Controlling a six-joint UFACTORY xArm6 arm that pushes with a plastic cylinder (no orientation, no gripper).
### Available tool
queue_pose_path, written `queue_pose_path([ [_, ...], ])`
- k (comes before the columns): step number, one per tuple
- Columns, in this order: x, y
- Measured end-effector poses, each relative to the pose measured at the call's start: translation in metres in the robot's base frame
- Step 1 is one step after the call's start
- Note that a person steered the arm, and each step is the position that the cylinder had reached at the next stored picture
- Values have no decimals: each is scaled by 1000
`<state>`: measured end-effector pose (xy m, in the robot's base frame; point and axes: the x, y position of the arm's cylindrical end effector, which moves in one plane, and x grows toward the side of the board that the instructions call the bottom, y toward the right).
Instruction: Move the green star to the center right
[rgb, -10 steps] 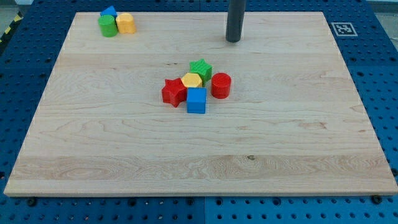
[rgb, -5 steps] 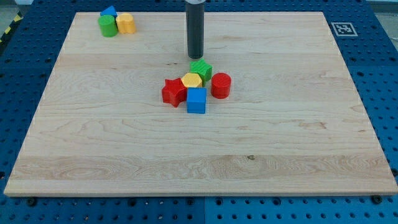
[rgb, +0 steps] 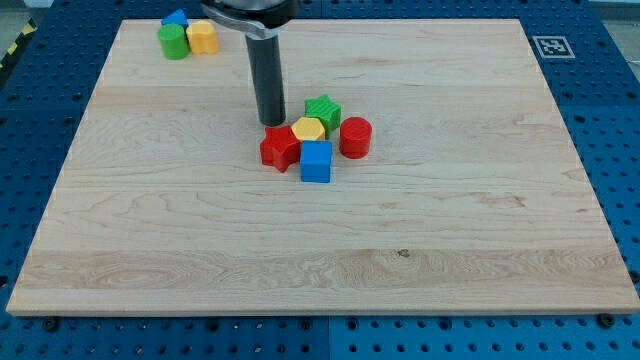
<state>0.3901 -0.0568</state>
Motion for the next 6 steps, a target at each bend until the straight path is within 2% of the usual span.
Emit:
queue_pose_path([
  [2, 4, 75],
  [6, 59, 209],
])
